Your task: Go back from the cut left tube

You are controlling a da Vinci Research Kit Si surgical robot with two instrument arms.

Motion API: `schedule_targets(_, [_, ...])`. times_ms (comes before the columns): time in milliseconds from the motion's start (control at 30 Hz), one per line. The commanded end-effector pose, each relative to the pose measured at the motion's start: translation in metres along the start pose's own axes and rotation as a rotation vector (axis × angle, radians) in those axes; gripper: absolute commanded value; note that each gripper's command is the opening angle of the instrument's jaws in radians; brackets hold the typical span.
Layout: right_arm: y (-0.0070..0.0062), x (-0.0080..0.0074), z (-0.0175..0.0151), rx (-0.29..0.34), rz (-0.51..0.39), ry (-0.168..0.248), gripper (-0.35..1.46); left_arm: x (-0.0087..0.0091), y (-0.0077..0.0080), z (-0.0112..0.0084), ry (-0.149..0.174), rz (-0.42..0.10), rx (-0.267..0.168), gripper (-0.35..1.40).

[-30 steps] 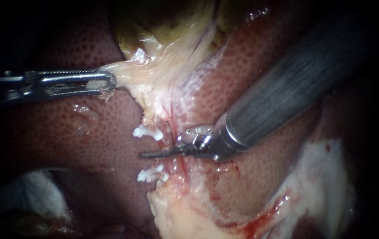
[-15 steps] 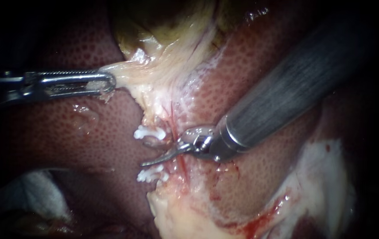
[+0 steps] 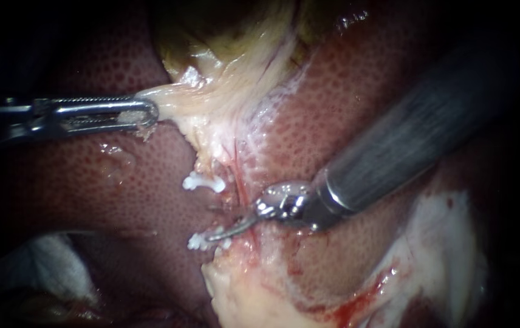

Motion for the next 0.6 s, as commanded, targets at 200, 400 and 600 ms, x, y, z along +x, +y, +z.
schedule_targets(200, [-0.001,-0.0003,-0.0048,-0.092,-0.063,0.01,1.43,0.0,-0.0001,0.0001,0.0,-0.001,-0.001,-0.35])
schedule_targets(400, [-0.0014,-0.0005,-0.0119,-0.177,-0.084,0.026,1.43,0.0,-0.0001,0.0001,0.0,-0.001,-0.001,-0.35])
schedule_targets(600, [-0.0016,0.0006,-0.0163,-0.243,-0.127,0.045,1.43,-0.0001,-0.0001,0.0003,0.001,-0.001,0.0,-0.35])
